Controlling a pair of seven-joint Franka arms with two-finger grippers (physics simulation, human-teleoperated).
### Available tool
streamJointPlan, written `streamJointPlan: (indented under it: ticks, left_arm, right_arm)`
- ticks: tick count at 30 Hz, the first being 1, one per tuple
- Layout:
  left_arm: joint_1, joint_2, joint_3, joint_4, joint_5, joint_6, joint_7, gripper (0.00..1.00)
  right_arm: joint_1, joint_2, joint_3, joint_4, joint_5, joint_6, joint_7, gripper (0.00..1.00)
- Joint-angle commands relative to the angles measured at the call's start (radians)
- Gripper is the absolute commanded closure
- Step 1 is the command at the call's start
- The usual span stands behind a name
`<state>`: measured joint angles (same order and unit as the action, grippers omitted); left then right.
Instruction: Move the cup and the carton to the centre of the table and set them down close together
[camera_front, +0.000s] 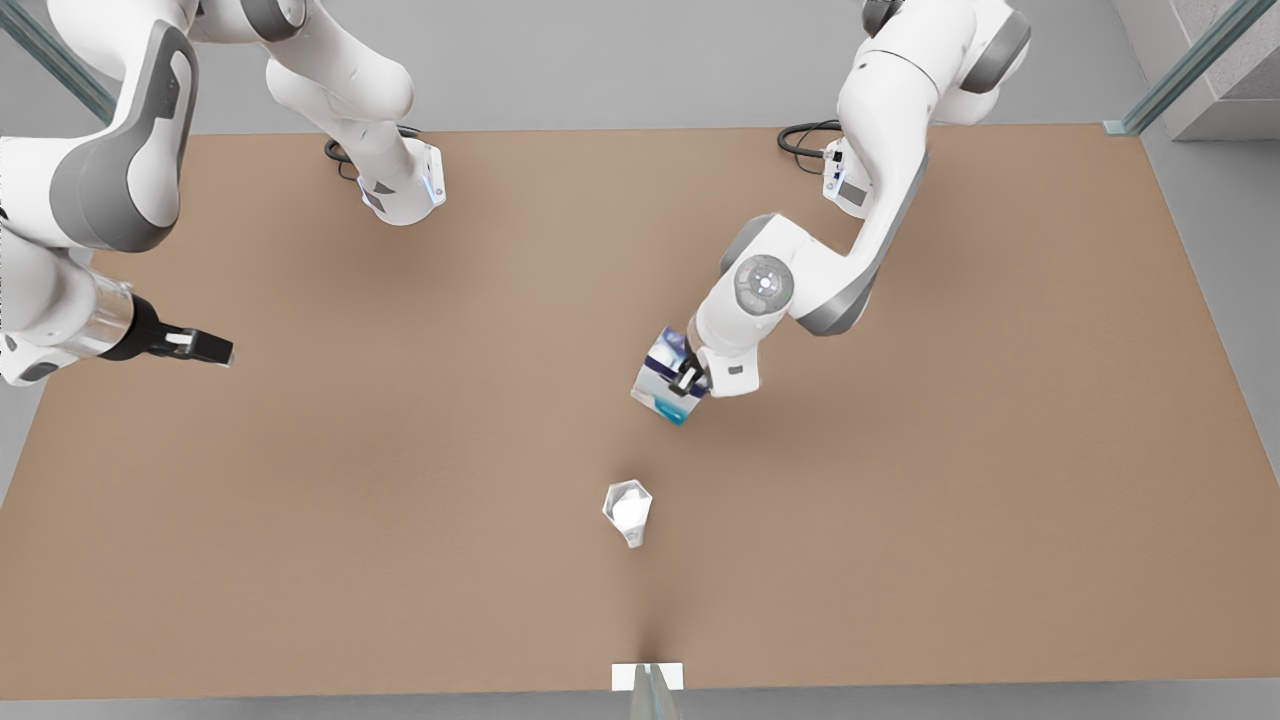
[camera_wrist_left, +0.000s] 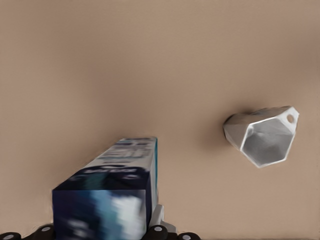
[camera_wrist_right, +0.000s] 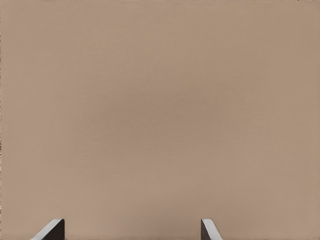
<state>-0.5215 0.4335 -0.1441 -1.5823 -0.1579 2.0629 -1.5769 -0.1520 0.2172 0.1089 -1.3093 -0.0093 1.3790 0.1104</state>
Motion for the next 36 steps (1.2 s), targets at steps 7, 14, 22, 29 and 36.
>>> streamJointPlan:
  ticks: [7,14,22,29,36]
  left_arm:
    - [-0.011,0.088,0.001,-0.001,0.021,0.066,0.015,0.43]
    - [-0.017,0.096,0.001,-0.001,0.027,0.066,0.017,0.00]
    - [-0.017,0.094,0.003,0.004,0.024,0.060,0.017,0.00]
    - [-0.015,0.091,0.014,0.004,0.026,0.039,0.017,0.00]
    - [-0.015,0.074,0.038,0.005,0.021,-0.003,0.011,0.00]
  right_arm:
    - [0.052,0.048,-0.075,0.074,0.005,-0.028,-0.072,0.00]
    - [0.051,0.050,-0.077,0.076,0.005,-0.028,-0.072,0.00]
    - [0.051,0.050,-0.077,0.078,0.005,-0.028,-0.072,0.00]
    - [0.051,0.050,-0.077,0.078,0.005,-0.028,-0.072,0.00]
    - [0.051,0.050,-0.077,0.078,0.005,-0.028,-0.072,0.00]
